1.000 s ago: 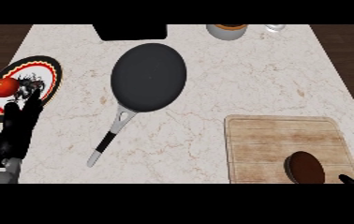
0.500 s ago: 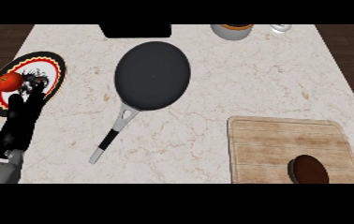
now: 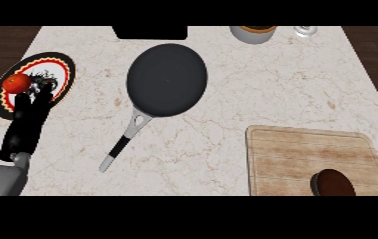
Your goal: Pick the cupcake from the cutting board and place it in the pan
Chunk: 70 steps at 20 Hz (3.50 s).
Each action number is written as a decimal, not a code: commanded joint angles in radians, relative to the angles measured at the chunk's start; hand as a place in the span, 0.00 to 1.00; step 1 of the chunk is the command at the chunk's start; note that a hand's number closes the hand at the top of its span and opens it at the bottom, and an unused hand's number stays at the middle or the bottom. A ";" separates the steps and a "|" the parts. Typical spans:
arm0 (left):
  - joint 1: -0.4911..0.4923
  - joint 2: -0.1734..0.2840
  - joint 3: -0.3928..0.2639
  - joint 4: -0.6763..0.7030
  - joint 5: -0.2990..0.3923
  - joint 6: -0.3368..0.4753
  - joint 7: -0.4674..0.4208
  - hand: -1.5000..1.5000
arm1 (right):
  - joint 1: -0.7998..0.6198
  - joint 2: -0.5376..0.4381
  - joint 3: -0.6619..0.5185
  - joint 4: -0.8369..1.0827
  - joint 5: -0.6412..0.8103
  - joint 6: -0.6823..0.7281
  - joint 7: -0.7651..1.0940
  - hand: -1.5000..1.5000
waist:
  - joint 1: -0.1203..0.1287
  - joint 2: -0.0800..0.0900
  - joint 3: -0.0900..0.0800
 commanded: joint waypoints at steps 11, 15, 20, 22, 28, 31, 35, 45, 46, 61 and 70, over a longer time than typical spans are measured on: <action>0.001 -0.054 0.069 0.008 -0.068 -0.036 0.023 0.50 | -0.230 0.151 0.316 0.178 0.288 0.118 0.196 0.00 | -0.013 -0.005 0.003; 0.052 -0.082 0.071 -0.021 -0.100 -0.047 0.003 0.50 | -0.263 0.181 0.334 0.168 0.342 0.174 0.268 0.00 | -0.012 -0.006 0.003; 0.038 -0.118 0.098 -0.035 -0.127 -0.045 0.014 0.50 | -0.166 0.194 0.295 0.238 0.409 0.132 0.115 0.00 | -0.018 -0.007 0.003; -0.022 -0.106 0.138 0.061 -0.148 -0.086 -0.002 0.50 | -0.208 0.245 0.323 0.197 0.421 0.188 0.194 0.00 | -0.019 -0.006 0.002; 0.021 -0.100 0.179 -0.039 -0.154 -0.135 0.075 0.50 | -0.203 0.318 0.331 0.286 0.514 0.116 0.092 0.00 | -0.016 -0.007 0.003; 0.036 -0.128 0.165 -0.116 -0.196 -0.110 0.118 0.50 | -0.251 0.351 0.337 0.341 0.547 0.121 0.086 0.00 | -0.013 -0.007 0.003; 0.070 -0.145 0.203 -0.094 -0.214 -0.144 0.076 0.50 | -0.259 0.380 0.310 0.373 0.564 0.146 0.069 0.00 | -0.014 -0.007 0.003; -0.022 -0.192 0.268 0.074 -0.250 -0.191 -0.035 0.50 | -0.244 0.434 0.315 0.450 0.655 0.141 0.031 0.00 | -0.018 -0.006 0.002; 0.005 -0.154 0.271 -0.049 -0.239 -0.204 0.073 0.50 | -0.315 0.406 0.271 0.496 0.637 0.189 0.050 0.00 | -0.012 -0.006 0.003; -0.016 -0.240 0.278 0.035 -0.307 -0.184 0.001 0.50 | -0.430 0.407 0.347 0.523 0.810 0.131 -0.110 1.00 | -0.011 -0.004 0.002; 0.074 -0.233 0.285 -0.115 -0.299 -0.216 0.061 0.50 | -0.629 0.566 0.408 0.712 0.869 -0.005 -0.150 1.00 | -0.006 -0.006 0.003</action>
